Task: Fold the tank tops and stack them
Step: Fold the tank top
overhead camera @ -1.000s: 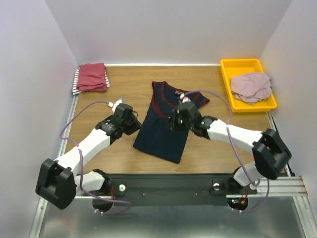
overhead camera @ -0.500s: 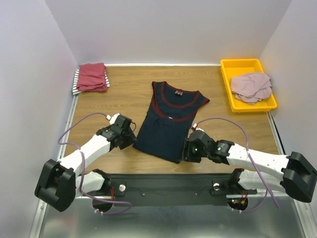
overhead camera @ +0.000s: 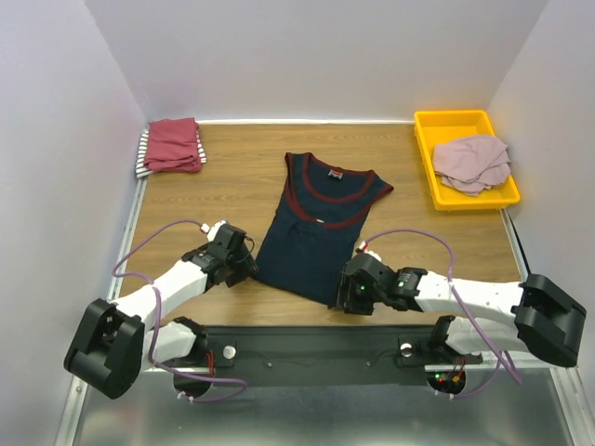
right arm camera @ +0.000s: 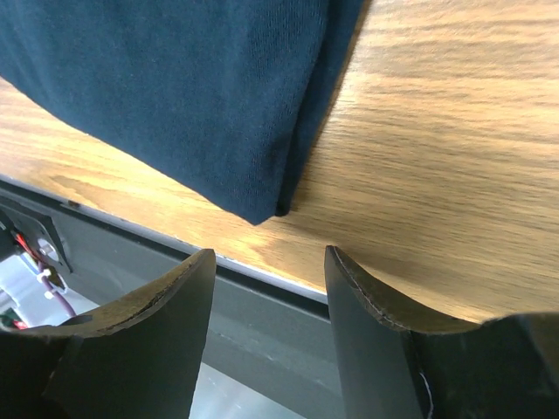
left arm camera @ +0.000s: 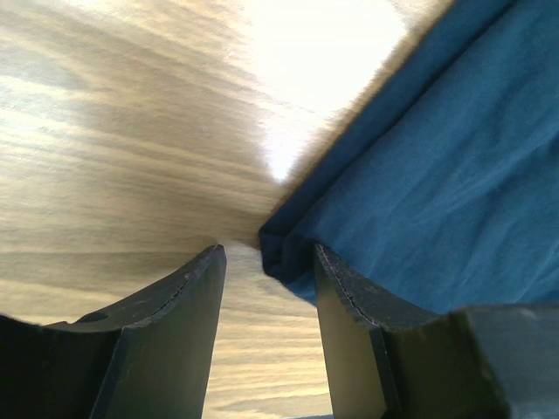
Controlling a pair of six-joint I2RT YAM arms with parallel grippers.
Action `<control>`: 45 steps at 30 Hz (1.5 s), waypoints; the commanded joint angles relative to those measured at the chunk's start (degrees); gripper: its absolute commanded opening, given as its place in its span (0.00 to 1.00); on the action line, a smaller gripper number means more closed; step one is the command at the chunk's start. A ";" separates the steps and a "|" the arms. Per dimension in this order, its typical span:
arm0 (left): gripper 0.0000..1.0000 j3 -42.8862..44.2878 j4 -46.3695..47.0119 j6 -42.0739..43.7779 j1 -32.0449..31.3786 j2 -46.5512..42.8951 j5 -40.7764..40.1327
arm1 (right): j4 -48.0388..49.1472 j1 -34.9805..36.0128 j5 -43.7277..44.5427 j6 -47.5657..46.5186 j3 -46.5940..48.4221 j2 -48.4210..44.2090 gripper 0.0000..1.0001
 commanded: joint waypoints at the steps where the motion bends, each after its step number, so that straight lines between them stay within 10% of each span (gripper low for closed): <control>1: 0.56 -1.62 2.03 0.76 0.14 -0.86 0.02 | 4.51 1.37 2.21 3.73 -1.55 1.66 0.59; 17: 0.39 -0.57 1.42 1.37 -0.65 1.33 -0.25 | 6.53 1.64 10.38 9.80 -3.83 3.15 0.53; 25: 0.22 0.31 1.24 2.16 -1.00 2.74 0.10 | 7.94 1.64 10.30 8.84 -2.96 6.50 0.11; 28: 0.00 0.31 2.56 2.60 -1.52 3.36 2.73 | 7.06 1.64 10.21 8.05 -3.66 4.39 0.05; 45: 0.00 1.63 -4.55 -8.73 -12.25 -17.44 1.34 | -20.45 6.02 11.70 2.68 9.33 -13.03 0.00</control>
